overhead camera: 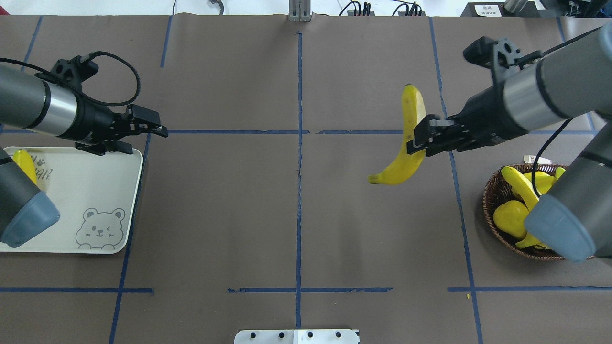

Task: Transfer all bananas from basket to plate

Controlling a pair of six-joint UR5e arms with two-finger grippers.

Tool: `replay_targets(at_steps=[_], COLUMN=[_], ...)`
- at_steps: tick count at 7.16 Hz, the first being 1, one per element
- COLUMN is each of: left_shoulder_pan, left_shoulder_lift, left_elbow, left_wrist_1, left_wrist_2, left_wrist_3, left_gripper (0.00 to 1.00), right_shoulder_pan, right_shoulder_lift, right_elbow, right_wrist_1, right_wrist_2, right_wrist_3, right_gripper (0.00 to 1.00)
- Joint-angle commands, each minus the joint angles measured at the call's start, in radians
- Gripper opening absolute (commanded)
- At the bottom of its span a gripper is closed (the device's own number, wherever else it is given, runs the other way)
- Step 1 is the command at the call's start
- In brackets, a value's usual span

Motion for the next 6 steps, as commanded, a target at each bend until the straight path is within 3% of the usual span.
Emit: replay_targets(at_steps=[1, 3, 6], left_shoulder_pan=[0.032, 0.116, 0.178], left_shoulder_lift=[-0.118, -0.209, -0.278], left_elbow=[0.075, 0.077, 0.076], left_wrist_1=[-0.195, -0.194, -0.196], left_wrist_2=[0.006, 0.011, 0.033], left_wrist_3=[-0.210, -0.223, -0.274], left_gripper=[0.99, 0.99, 0.99], right_shoulder_pan=[-0.197, -0.288, -0.319], right_shoulder_lift=[0.162, 0.250, 0.267], right_elbow=[0.000, -0.011, -0.011], right_wrist_1=[-0.183, -0.226, -0.221], right_wrist_2=[-0.203, -0.288, -0.290], right_wrist_3=[0.057, 0.057, 0.057], right_gripper=[0.00, 0.00, 0.00])
